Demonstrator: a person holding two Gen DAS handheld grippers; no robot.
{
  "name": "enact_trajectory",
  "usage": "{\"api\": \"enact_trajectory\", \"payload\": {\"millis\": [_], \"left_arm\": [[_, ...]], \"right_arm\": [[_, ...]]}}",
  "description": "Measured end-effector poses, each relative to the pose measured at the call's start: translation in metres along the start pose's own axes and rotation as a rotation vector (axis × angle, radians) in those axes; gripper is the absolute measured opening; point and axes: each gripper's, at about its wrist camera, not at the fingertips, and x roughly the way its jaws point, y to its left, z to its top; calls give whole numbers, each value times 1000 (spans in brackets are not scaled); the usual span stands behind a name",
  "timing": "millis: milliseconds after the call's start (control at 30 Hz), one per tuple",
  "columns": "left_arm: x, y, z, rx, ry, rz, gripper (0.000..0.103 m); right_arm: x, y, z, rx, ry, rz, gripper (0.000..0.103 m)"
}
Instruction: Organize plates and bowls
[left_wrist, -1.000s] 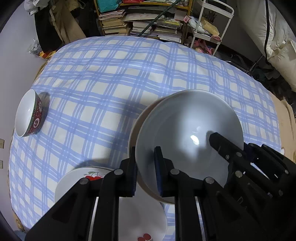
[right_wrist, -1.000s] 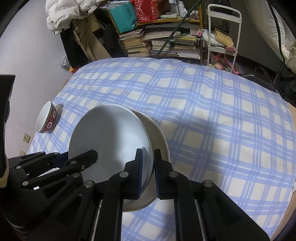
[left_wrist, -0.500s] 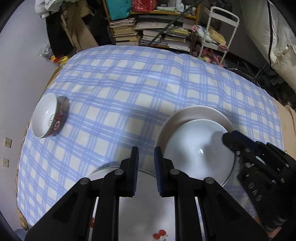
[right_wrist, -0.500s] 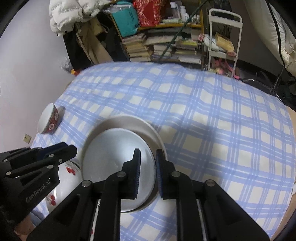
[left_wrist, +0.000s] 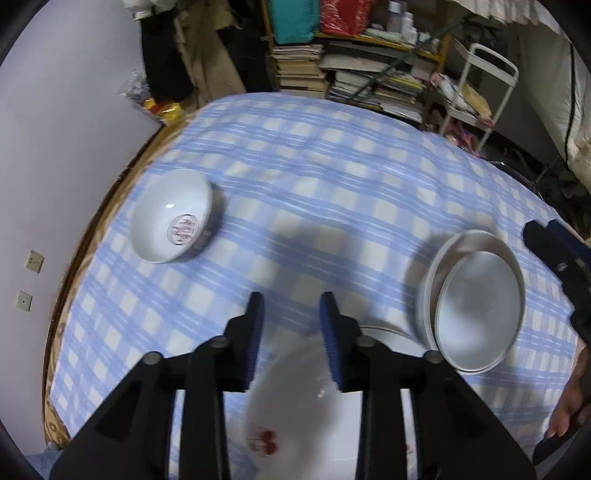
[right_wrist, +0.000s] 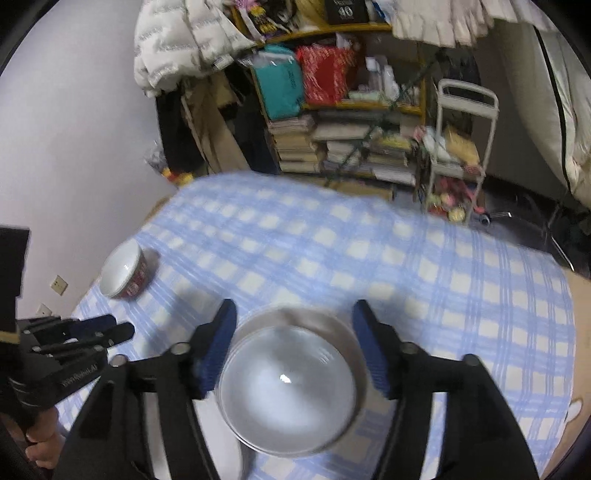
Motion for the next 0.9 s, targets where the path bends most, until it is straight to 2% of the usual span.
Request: {"api": "enact_trajectory", "payload": {"millis": [233, 333, 400, 567, 700, 900], "left_arm": [[-8, 53, 9, -49, -24, 45, 67], [-10, 77, 13, -73, -25, 54, 70], [-12, 96, 16, -105, -44, 66, 76], [-5, 131, 24, -130, -62, 91, 77], [15, 159, 33, -166, -51, 111, 77], [46, 183, 43, -187, -38, 84, 77]], "right_arm": [[14, 50, 17, -106, -20, 30, 94], [26, 72, 17, -133, -2, 55, 100], [33, 85, 17, -140, 4, 77, 101], [58, 123, 25, -170, 27, 119, 101], [76, 147, 36, -183, 31, 127, 101], [103, 174, 49, -230, 53, 126, 101]]}}
